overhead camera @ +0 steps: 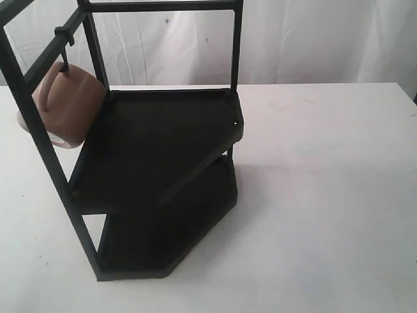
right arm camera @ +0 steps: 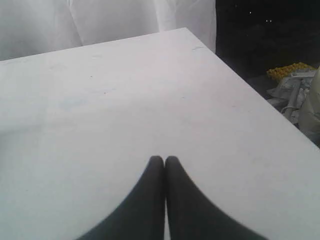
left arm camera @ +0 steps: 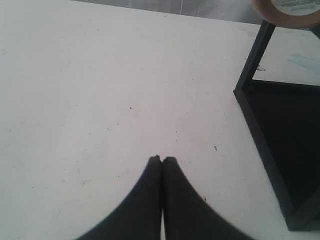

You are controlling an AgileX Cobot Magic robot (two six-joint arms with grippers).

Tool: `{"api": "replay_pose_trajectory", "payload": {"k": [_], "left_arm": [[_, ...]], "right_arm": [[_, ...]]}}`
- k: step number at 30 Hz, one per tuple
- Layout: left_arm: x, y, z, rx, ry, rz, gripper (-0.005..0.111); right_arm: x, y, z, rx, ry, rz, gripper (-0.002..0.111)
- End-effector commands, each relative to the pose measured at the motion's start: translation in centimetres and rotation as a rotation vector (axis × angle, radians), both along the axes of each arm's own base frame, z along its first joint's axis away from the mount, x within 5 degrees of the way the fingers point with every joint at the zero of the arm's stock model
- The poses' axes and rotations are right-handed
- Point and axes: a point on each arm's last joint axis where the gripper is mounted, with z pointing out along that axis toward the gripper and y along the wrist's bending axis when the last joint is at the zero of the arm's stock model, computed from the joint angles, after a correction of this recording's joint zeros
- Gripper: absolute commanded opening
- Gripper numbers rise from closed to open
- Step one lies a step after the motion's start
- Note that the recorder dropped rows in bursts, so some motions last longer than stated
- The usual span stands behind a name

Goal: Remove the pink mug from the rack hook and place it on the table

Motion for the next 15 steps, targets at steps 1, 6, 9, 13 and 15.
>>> {"api": "replay_pose_trajectory", "payload": {"k": [1,6,9,13,15], "left_arm": [[0.0,0.0,0.0,-0.002,-0.012,-0.008,0.0],[0.4,0.2,2.2,-0.105,-0.266,0.043,0.0],[0.3,0.5,3.8,-0.127,-0.441,0.066,0.0],[-0.4,0.9,6.1,-0.101,-0.706,0.091,0.0],[-1.0,1.0,7.2,-0.087,-0.85,0.104,0.0]], "right_arm": [[0.0,0.0,0.0,0.003,-0.007,0.004,0.0],[0.0,0.0,0.0,0.003,-0.007,0.004,0.0],[0.0,0.0,0.0,0.003,-0.007,0.004,0.0],[0.0,0.0,0.0,0.003,-0.007,0.004,0.0],[0.0,0.0,0.0,0.003,-0.007,0.004,0.0]]}}
